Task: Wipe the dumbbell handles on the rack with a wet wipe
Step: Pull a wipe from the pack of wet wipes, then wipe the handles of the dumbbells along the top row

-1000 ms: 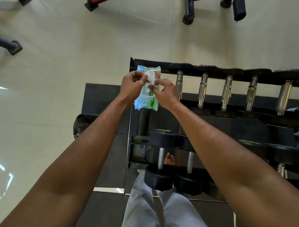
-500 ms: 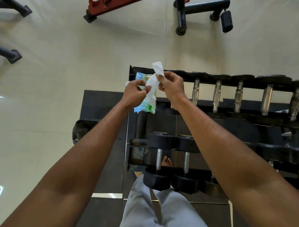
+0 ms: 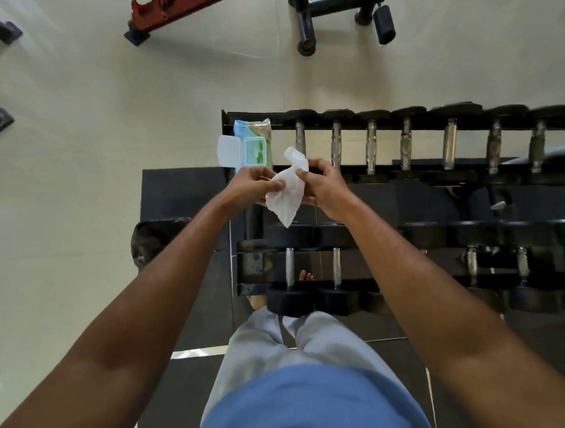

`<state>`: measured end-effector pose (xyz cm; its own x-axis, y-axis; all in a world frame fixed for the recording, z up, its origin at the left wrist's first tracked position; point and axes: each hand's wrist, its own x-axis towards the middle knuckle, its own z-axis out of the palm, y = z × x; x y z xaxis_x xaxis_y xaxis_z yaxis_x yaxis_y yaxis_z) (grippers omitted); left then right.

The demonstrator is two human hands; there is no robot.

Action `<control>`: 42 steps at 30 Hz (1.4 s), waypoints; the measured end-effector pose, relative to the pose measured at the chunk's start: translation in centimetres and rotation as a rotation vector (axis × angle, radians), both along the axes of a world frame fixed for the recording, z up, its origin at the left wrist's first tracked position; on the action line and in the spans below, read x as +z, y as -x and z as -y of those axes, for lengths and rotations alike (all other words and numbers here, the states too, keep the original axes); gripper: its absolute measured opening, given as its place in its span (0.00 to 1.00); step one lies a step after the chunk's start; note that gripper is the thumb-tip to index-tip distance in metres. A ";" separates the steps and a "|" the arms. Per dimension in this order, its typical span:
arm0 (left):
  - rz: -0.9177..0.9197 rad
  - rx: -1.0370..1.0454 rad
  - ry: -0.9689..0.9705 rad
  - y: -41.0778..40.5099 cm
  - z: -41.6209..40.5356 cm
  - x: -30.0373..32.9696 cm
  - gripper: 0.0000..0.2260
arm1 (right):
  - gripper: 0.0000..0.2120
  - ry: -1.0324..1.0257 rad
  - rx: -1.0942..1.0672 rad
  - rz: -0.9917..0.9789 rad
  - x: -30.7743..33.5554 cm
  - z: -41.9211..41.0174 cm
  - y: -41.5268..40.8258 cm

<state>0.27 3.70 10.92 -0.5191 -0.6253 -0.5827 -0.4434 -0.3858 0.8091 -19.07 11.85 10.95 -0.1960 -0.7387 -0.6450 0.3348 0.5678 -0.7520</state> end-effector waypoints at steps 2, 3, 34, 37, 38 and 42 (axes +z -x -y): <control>0.002 -0.018 0.007 0.5 -1.6 0.0 0.14 | 0.13 0.011 -0.034 0.044 0.3 -2.0 0.5; -0.005 -0.020 -0.008 0.8 -2.2 -0.1 0.13 | 0.12 0.019 -0.045 0.074 0.6 -2.9 1.0; 0.347 0.409 0.300 12.9 -3.5 -13.1 0.10 | 0.07 0.138 0.720 -0.855 -9.4 9.3 12.3; 0.312 0.422 0.275 12.3 -3.5 -13.9 0.10 | 0.07 0.121 0.753 -0.864 -10.2 9.5 11.7; 0.302 0.421 0.264 12.1 -3.5 -14.0 0.10 | 0.07 0.108 0.748 -0.845 -10.5 9.4 11.6; 0.262 0.446 0.196 11.7 -3.6 -13.9 0.10 | 0.17 0.055 0.742 -0.746 -10.7 8.9 11.1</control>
<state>-11.44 7.34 -2.95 -0.0317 -0.8612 -0.5072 -0.4678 -0.4357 0.7690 -30.16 2.98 0.22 -0.0163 -0.8603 -0.5095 -0.6407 0.4002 -0.6553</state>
